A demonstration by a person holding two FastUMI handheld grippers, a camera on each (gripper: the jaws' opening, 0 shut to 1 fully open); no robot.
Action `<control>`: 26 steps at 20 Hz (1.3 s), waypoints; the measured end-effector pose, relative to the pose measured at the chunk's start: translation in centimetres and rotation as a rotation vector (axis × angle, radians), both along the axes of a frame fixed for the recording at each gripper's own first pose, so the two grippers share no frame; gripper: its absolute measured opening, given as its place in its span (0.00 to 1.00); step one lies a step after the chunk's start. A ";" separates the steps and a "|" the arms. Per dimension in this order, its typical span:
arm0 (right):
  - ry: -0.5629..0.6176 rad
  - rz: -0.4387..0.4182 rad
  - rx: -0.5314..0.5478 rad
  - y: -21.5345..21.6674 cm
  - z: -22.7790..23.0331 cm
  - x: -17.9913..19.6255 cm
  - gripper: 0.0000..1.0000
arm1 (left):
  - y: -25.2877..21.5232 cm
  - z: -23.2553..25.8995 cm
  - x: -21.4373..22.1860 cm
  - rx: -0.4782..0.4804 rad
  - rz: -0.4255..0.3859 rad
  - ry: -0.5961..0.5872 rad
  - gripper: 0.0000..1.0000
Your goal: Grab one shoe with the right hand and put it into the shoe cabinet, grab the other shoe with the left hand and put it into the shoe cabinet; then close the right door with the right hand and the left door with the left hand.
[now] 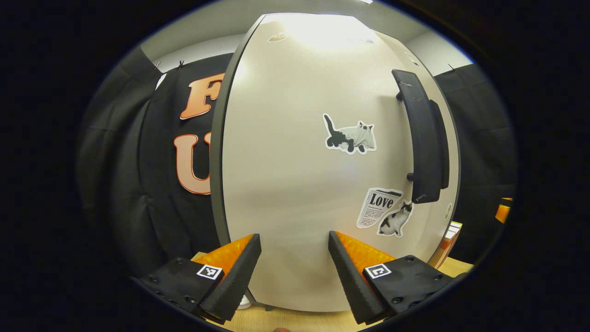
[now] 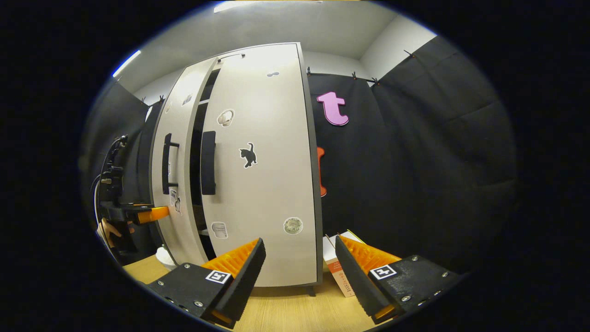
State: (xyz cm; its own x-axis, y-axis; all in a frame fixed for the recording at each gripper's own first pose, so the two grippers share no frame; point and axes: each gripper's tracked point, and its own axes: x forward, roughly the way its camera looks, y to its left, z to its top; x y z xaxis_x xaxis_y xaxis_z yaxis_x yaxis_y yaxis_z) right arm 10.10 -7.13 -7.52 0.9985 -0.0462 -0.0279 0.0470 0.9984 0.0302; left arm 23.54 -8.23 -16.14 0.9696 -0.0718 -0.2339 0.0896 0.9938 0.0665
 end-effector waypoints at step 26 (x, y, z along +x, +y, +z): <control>-0.094 0.066 -0.034 5.1 12.0 -5.0 0.94 | 13.4 19.9 -17.4 -0.038 0.106 -0.162 0.96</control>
State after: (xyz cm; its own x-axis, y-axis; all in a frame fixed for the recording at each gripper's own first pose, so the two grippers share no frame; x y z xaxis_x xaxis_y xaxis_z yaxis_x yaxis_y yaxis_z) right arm 5.06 -2.01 4.46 0.9976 0.0202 0.0662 -0.0201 0.9998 -0.0026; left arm 6.14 5.22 3.75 0.9970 0.0272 -0.0729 -0.0248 0.9991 0.0334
